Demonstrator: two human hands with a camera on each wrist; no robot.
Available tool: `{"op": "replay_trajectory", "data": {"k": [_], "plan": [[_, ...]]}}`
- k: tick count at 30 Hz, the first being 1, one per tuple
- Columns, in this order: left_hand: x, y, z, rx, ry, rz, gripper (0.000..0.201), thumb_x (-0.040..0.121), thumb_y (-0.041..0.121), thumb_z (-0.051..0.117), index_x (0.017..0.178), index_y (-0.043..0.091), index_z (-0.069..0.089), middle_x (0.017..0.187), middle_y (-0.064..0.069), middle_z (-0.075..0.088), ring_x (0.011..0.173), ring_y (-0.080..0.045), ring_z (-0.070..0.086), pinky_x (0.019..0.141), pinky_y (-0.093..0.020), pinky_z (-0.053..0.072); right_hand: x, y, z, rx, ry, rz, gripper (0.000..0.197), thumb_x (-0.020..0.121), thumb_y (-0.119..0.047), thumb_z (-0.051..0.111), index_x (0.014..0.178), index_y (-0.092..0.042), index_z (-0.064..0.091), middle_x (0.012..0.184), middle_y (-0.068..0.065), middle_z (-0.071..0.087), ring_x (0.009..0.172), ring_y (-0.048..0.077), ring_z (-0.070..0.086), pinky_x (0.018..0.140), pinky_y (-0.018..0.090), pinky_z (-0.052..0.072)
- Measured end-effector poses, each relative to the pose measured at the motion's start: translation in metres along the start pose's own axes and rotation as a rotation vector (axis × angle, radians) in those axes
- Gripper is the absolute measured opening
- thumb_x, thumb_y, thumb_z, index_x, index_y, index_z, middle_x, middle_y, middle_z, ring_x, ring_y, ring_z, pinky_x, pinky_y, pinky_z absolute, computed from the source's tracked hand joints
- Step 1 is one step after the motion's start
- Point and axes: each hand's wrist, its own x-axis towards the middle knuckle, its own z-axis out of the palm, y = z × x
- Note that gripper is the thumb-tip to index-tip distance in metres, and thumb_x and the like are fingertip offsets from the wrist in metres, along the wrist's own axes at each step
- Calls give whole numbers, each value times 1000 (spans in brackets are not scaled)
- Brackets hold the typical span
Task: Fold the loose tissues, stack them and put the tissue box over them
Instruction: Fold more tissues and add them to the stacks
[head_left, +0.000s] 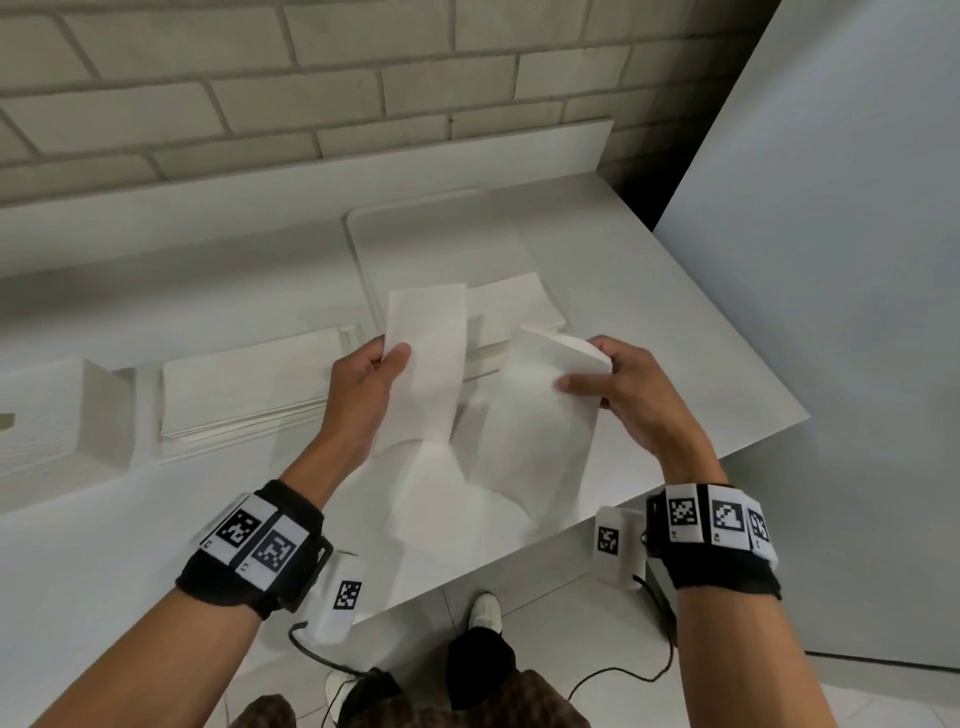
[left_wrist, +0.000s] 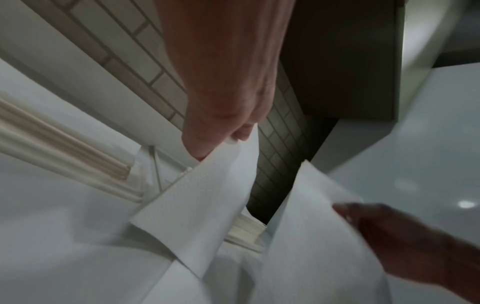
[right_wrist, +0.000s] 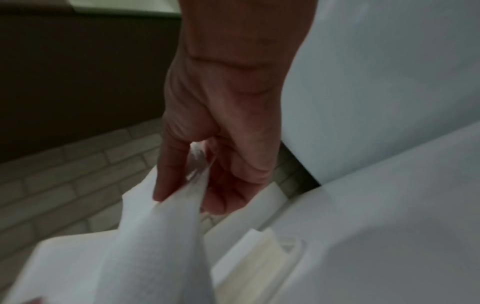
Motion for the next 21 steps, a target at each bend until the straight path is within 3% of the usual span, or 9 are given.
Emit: {"op": "replay_trajectory", "data": {"k": [2,5,8,10,11,14,17,19,21], "plan": [[-5,3,9,-15,-73,-44,15,93,19,62,93,9,73,99,-10,73,95,-30,66,93,-44,51,-2,-20,16,-10,-102,-30,24,71,-1,78,92,-4,66,87,8,67,80,24,64,73,39,51],[-16,9,22,-117,-204,-129,19,95,15,57,103,7,72,102,-10,74,98,-29,69,87,-38,55,2,-35,41,-33,-125,-44,27,72,0,77,95,2,63,86,9,65,79,24,64,70,39,49],[-21,13,20,-223,-327,-255,38,96,38,50,119,12,67,116,-12,71,108,-29,68,93,-40,54,8,-36,55,-8,-71,-13,22,73,-1,76,90,-4,62,83,7,64,77,24,62,68,39,45],[-23,12,12,-255,-362,-302,56,88,53,53,124,12,64,119,-13,70,110,-29,67,95,-43,51,11,-34,61,19,-43,3,21,73,-2,75,88,-10,63,82,5,64,75,22,62,67,38,45],[-24,11,9,-233,-350,-278,54,85,50,59,122,12,65,117,-12,71,110,-30,67,95,-43,51,11,-33,64,24,-42,8,22,73,-2,75,89,-11,63,82,5,65,74,22,62,66,37,46],[-28,5,3,-65,-226,-129,19,87,18,69,104,11,72,103,-9,76,98,-30,71,89,-42,55,13,-27,71,65,-64,-1,23,77,-8,75,97,-10,64,85,4,69,72,18,66,59,30,51],[-25,1,-10,16,-104,-67,9,86,13,69,95,14,73,97,-6,77,94,-28,72,90,-43,55,23,-1,71,33,92,24,20,86,-18,69,101,-6,65,82,5,69,69,19,62,50,28,50],[-23,1,-23,39,-54,-49,12,87,14,69,97,12,73,100,-9,76,96,-30,71,93,-46,54,33,30,70,-214,204,97,25,86,-24,68,107,-9,66,94,9,70,84,25,66,63,35,57],[-20,-1,-35,38,-27,-36,12,86,14,69,98,13,73,101,-10,76,93,-29,71,93,-49,53,36,58,74,-538,157,205,47,81,-33,72,122,-12,61,120,13,62,110,30,61,91,43,52]]}}
